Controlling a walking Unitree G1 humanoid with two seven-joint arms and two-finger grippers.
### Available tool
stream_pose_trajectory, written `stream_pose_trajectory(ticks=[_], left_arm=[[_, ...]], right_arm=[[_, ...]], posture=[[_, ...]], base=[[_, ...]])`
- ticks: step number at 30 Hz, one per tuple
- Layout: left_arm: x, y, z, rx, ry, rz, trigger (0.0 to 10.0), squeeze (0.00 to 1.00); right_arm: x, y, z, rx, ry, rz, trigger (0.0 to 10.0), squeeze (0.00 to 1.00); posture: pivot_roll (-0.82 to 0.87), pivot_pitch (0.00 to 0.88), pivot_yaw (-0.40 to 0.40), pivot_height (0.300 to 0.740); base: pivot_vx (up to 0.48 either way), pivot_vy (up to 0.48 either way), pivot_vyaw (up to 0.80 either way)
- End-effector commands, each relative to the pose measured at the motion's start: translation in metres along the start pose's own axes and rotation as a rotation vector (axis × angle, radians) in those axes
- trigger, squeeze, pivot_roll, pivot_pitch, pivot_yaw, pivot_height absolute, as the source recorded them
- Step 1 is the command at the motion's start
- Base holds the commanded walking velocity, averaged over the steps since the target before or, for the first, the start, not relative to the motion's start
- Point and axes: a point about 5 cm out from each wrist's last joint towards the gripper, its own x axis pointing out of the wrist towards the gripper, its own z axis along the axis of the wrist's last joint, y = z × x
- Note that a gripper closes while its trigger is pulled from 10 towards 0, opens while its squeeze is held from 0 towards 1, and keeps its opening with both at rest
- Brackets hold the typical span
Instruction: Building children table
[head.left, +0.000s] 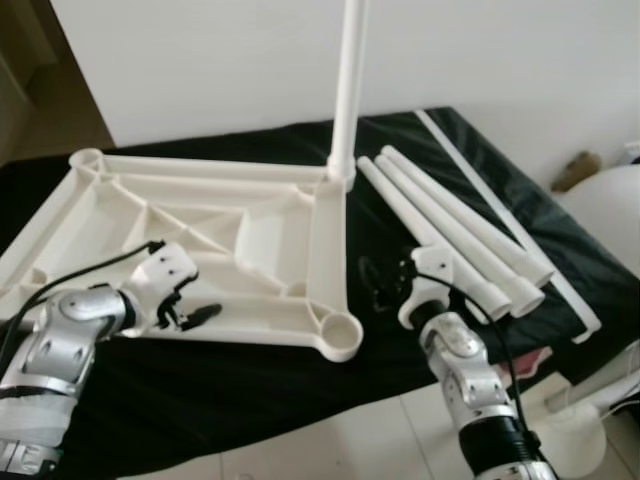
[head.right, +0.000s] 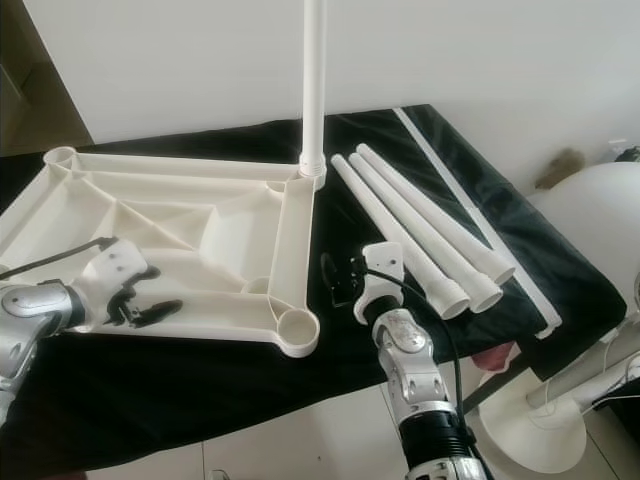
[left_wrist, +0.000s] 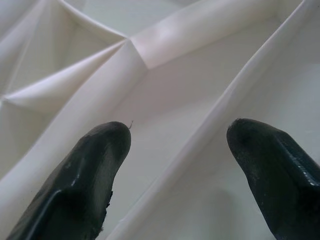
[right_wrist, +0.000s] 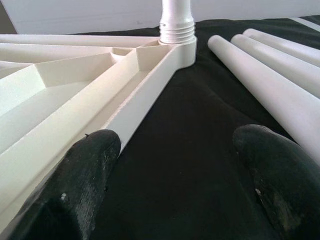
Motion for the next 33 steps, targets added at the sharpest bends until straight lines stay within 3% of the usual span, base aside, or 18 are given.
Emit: stream_pose_trajectory(ticks=[1, 4, 10, 18, 22, 26, 28, 33], left_arm=[[0.003, -0.019, -0.019, -0.021, 0.082, -0.077, 10.0, 0.0], [0.003, -0.024, -0.02, -0.02, 0.076, -0.115, 10.0, 0.0], [0.008, -0.058, -0.02, -0.018, 0.049, -0.295, 10.0, 0.0], [0.011, -0.071, -0.015, -0.007, 0.017, -0.354, 10.0, 0.0], [0.019, -0.089, 0.002, -0.013, -0.043, -0.407, 10.0, 0.0], [0.022, -0.096, 0.009, -0.009, -0.071, -0.43, 10.0, 0.0], [0.028, -0.106, 0.017, -0.01, -0.1, -0.449, 10.0, 0.0], [0.042, -0.11, 0.026, -0.028, -0.126, -0.407, 10.0, 0.0]], right_arm=[[0.001, 0.003, -0.004, 0.024, 0.027, 0.005, 10.0, 0.0], [0.001, 0.003, -0.005, 0.028, 0.035, 0.003, 10.0, 0.0], [0.009, 0.002, -0.012, 0.094, 0.106, -0.003, 10.0, 0.0], [0.019, 0.006, -0.019, 0.11, 0.158, 0.031, 10.0, 0.0], [0.035, 0.011, -0.021, 0.138, 0.21, 0.085, 10.0, 0.0], [0.042, 0.016, -0.019, 0.144, 0.222, 0.143, 10.0, 0.0], [0.049, 0.023, -0.014, 0.1, 0.213, 0.206, 10.0, 0.0], [0.058, 0.015, -0.002, 0.059, 0.165, 0.137, 10.0, 0.0]], posture=[[0.02, 0.041, -0.002, 0.74], [0.02, 0.041, -0.002, 0.74], [0.02, 0.033, -0.008, 0.74], [0.02, 0.026, -0.003, 0.74], [0.03, 0.022, 0.001, 0.74], [0.03, 0.023, 0.005, 0.74], [0.03, 0.023, 0.007, 0.74], [0.04, 0.023, -0.005, 0.74]], base=[[0.0, 0.0, 0.0], [0.0, 0.0, 0.0], [0.0, 0.0, 0.0], [0.0, 0.0, 0.0], [0.0, 0.0, 0.0], [0.0, 0.0, 0.0], [0.0, 0.0, 0.0], [0.0, 0.0, 0.0]])
